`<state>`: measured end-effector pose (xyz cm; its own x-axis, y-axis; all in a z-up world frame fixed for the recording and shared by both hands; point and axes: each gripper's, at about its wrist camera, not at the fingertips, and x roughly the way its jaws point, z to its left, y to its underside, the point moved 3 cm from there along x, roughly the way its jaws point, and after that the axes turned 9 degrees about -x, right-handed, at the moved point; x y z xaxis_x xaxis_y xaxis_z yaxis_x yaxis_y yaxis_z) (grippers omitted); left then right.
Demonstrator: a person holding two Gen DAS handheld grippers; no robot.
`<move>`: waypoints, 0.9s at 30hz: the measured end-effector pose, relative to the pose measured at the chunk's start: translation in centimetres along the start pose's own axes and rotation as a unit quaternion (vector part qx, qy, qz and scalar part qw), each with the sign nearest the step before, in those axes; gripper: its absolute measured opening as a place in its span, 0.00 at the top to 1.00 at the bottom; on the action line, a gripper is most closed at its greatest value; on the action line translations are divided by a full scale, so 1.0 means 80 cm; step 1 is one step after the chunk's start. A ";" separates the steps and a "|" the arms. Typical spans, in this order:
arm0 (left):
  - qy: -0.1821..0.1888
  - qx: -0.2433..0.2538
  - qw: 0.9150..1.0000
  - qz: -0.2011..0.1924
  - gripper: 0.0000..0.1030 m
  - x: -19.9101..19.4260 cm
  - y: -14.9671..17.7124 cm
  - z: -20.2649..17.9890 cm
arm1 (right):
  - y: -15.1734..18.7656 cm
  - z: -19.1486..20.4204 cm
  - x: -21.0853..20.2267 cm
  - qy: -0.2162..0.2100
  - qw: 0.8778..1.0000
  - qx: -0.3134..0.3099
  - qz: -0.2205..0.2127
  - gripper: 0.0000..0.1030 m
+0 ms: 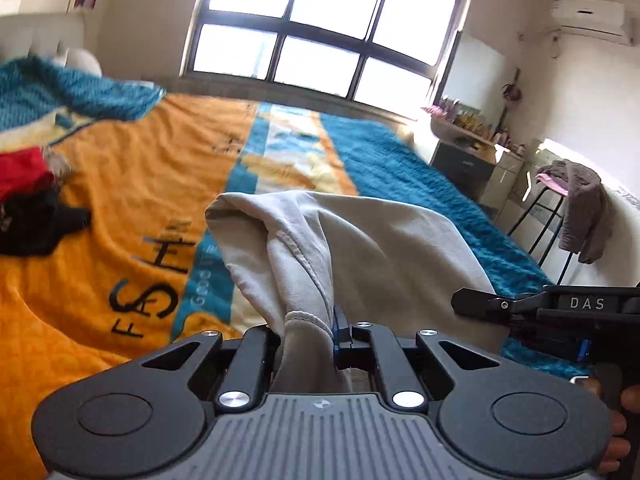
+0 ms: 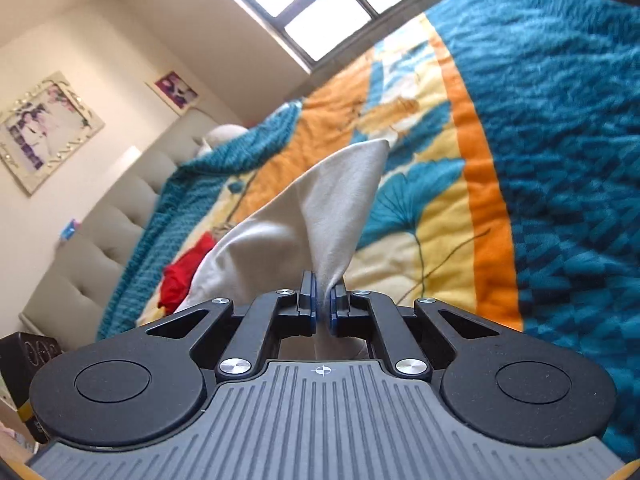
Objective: Fold clothes
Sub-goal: 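Grasp the folded bundle with both tools and lift it off the bed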
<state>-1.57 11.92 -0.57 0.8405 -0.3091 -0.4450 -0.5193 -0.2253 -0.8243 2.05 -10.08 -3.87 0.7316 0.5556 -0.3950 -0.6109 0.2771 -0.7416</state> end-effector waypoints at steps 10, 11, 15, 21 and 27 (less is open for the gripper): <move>0.148 0.089 0.983 -0.059 0.92 -0.101 0.000 -0.151 | 0.009 0.030 -0.254 0.002 0.988 -0.038 -0.150 0.94; 0.166 0.083 0.982 -0.042 0.91 -0.093 0.005 -0.166 | 0.010 0.024 -0.273 0.016 0.988 -0.039 -0.150 0.94; 0.222 0.068 0.972 0.034 0.92 -0.041 0.036 -0.228 | 0.014 -0.028 -0.342 0.077 0.990 0.009 -0.116 0.94; 0.261 0.086 0.957 0.089 0.92 0.043 0.092 -0.312 | 0.015 -0.109 -0.409 0.179 0.977 0.022 -0.110 0.94; 0.214 0.095 0.960 0.154 0.75 0.142 0.123 -0.379 | -0.015 -0.193 -0.431 0.246 0.961 0.028 -0.126 0.93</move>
<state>-1.80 -21.82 -3.17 0.4895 -0.6950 -0.5267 -0.6613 0.0979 -0.7437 -17.74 -41.67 2.27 0.9044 0.0307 -0.4256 -0.4009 0.4028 -0.8228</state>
